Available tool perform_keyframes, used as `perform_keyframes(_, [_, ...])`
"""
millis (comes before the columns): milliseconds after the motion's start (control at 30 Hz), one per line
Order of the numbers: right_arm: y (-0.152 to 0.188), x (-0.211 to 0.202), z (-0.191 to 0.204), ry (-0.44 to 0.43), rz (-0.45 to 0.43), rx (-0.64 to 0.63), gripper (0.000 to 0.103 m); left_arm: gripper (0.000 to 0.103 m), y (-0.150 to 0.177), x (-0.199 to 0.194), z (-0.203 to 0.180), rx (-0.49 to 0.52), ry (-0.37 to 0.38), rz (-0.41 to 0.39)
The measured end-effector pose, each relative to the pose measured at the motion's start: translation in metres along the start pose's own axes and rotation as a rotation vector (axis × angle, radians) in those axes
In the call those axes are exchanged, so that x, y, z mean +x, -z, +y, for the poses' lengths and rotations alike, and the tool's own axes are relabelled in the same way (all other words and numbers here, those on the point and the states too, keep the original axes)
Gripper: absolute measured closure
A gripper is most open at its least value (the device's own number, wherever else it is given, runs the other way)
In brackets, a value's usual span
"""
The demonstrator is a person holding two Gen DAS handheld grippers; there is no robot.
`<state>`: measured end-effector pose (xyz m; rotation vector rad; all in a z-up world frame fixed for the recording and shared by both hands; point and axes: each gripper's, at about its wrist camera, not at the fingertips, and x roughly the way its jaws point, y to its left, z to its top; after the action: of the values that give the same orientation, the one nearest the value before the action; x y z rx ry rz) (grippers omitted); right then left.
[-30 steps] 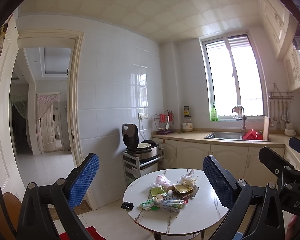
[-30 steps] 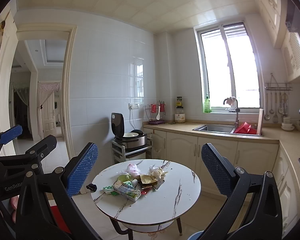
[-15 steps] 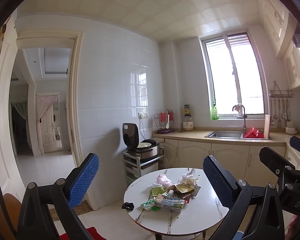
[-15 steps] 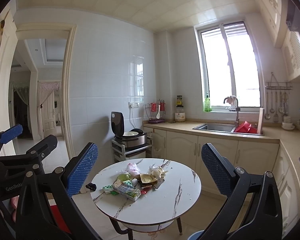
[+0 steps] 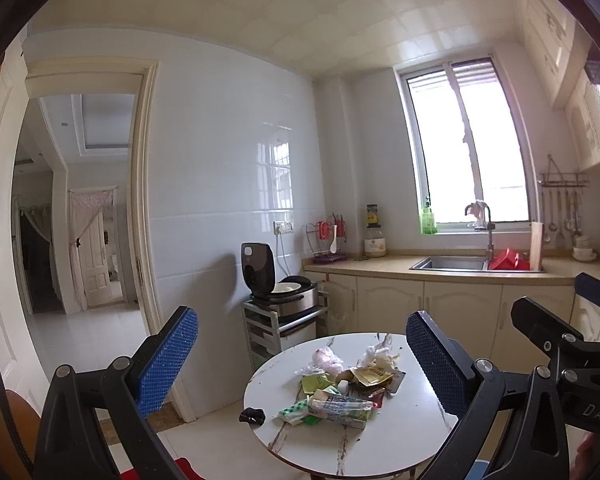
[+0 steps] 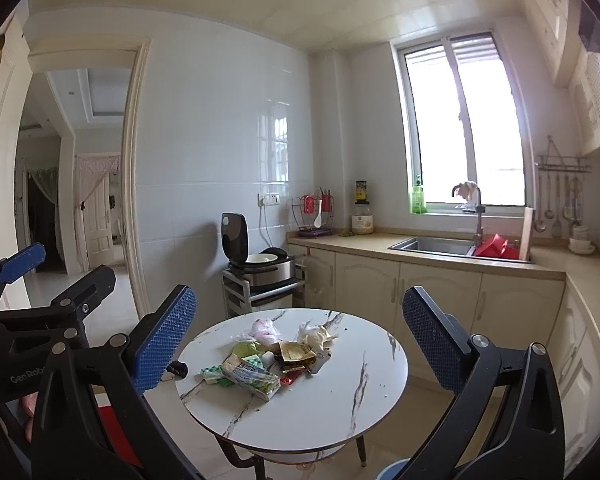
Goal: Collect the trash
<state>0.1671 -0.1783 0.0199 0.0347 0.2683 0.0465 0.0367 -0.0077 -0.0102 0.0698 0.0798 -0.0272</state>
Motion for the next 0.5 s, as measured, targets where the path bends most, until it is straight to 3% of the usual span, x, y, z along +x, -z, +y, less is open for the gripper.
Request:
perform_keyframes(367, [0.014, 0.044, -0.003, -0.003, 0.055, 0.002, 0.000, 0.001, 0.004, 0.055, 0.010, -0.021, 0.002, 0.040])
perform_keyframes(500, [0.030, 0.074, -0.005, -0.003, 0.115, -0.007, 0.000, 0.001, 0.016, 0.088, 0.029, -0.030, -0.020, 0.096])
